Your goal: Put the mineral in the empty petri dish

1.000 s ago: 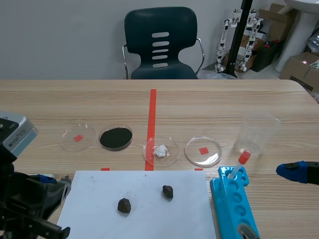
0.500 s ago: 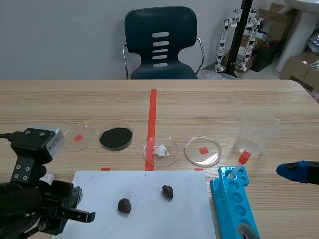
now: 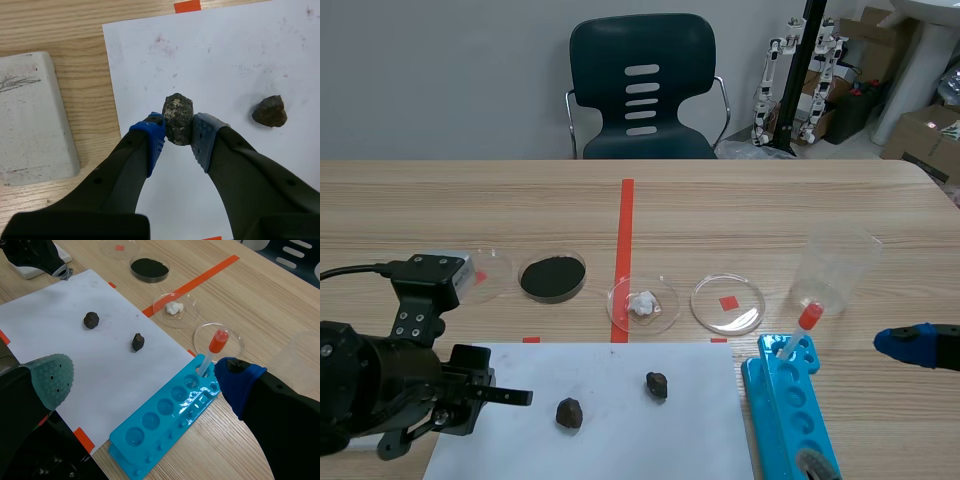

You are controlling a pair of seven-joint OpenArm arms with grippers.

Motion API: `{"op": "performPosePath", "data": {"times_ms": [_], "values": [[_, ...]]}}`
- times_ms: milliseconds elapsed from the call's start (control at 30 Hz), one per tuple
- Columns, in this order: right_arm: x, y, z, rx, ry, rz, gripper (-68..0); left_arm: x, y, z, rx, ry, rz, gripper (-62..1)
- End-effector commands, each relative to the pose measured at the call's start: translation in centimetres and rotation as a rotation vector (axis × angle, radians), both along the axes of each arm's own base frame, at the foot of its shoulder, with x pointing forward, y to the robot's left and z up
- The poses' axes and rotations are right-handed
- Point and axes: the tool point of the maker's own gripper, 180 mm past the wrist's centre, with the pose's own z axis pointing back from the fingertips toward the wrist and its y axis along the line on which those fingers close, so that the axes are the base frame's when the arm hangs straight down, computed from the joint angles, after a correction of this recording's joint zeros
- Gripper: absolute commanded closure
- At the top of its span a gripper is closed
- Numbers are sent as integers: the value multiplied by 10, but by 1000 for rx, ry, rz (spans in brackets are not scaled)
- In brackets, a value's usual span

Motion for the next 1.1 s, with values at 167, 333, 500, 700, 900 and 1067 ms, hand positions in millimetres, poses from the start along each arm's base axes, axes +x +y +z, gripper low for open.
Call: {"op": "performPosePath", "data": {"times_ms": [167,333,500,700,900,1067], "values": [[3,2,5,16,-17,-1,-587,9,-3,-8,10,15,-4,-126],[3,2,5,16,-17,-1,-587,18,-3,-13,19,19,-4,-126],[3,2,5,16,-17,-1,-587,23,-1,-18,30,28,-4,-126],[3,2,5,16,-17,-1,-587,25,-7,-26,19,50,2,-126],[3,2,5,16,-17,-1,-587,24,-9,-35,12,75,14,-126],[3,2,5,16,-17,-1,-587,23,-7,-40,17,90,24,-126]]}}
